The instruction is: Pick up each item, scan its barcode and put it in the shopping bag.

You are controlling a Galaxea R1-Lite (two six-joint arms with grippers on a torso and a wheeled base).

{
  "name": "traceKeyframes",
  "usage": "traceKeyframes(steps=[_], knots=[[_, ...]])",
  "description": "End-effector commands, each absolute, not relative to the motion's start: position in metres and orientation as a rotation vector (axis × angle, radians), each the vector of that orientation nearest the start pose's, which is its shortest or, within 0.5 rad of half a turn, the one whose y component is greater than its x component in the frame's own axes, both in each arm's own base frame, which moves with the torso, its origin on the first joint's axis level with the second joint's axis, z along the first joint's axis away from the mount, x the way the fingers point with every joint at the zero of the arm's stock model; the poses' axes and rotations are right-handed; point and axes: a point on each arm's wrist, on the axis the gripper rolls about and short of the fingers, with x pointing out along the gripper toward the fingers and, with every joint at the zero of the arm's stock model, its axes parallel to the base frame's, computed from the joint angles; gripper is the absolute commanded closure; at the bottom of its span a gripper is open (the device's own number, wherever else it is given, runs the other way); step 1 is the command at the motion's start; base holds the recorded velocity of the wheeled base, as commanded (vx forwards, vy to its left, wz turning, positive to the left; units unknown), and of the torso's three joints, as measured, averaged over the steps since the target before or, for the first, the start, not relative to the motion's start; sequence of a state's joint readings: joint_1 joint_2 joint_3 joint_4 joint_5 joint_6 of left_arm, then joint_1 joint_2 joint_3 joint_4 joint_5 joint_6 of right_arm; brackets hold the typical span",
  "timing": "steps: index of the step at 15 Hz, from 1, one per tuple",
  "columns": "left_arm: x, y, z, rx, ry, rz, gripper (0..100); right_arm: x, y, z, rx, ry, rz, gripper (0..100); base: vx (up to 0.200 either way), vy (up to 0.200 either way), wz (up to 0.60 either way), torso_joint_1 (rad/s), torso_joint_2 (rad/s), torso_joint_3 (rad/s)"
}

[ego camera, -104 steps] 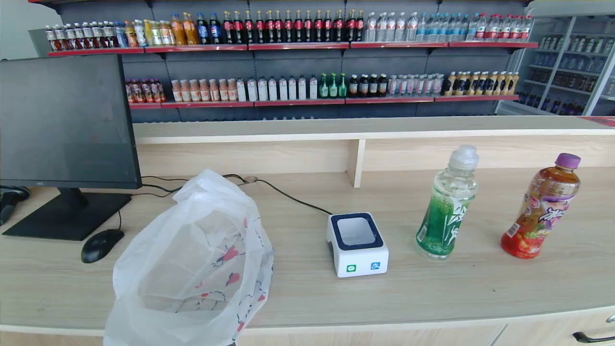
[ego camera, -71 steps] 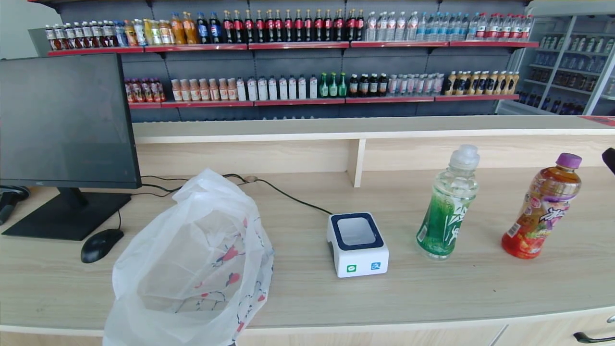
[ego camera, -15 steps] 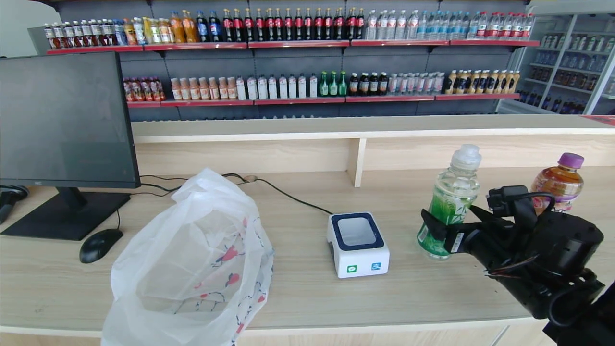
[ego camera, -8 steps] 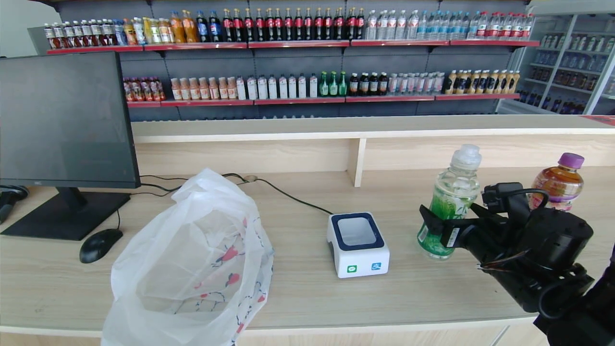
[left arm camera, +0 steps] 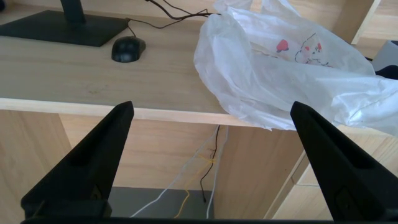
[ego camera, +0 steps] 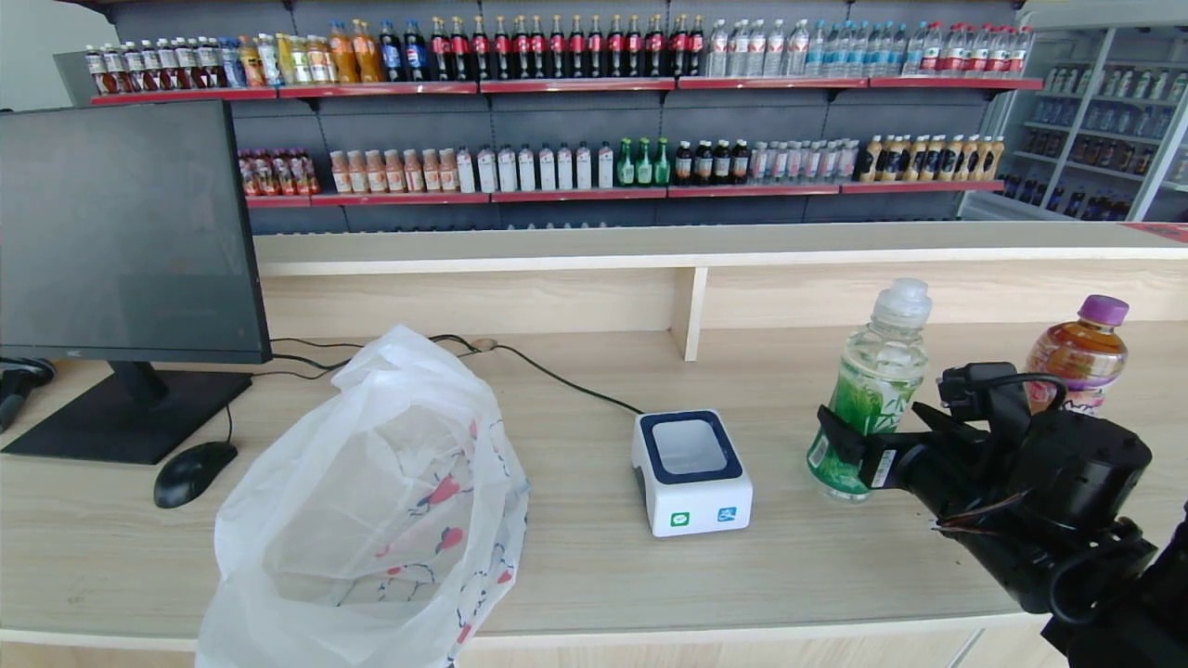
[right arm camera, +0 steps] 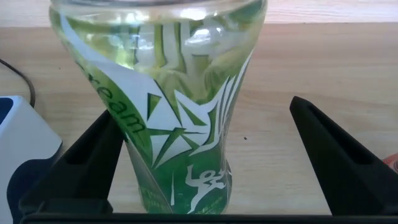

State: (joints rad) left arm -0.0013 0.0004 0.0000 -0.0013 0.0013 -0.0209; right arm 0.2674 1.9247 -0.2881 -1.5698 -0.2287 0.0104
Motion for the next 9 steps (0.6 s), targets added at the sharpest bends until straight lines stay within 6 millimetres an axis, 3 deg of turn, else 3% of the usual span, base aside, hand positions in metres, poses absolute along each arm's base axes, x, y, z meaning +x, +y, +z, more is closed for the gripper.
traceKeyframes(steps=[1,9], knots=[[-0.023,0.000,0.076,-0.021,-0.002,0.000,0,0.258,0.059,0.098,-0.002,0.061,0.015,0,0.000,0.000,0.00,0.000,0.00,0.000],[-0.023,0.000,0.076,-0.021,-0.002,0.000,0,0.244,0.053,0.101,-0.002,0.066,0.004,0,0.000,0.000,0.00,0.000,0.00,0.000]])
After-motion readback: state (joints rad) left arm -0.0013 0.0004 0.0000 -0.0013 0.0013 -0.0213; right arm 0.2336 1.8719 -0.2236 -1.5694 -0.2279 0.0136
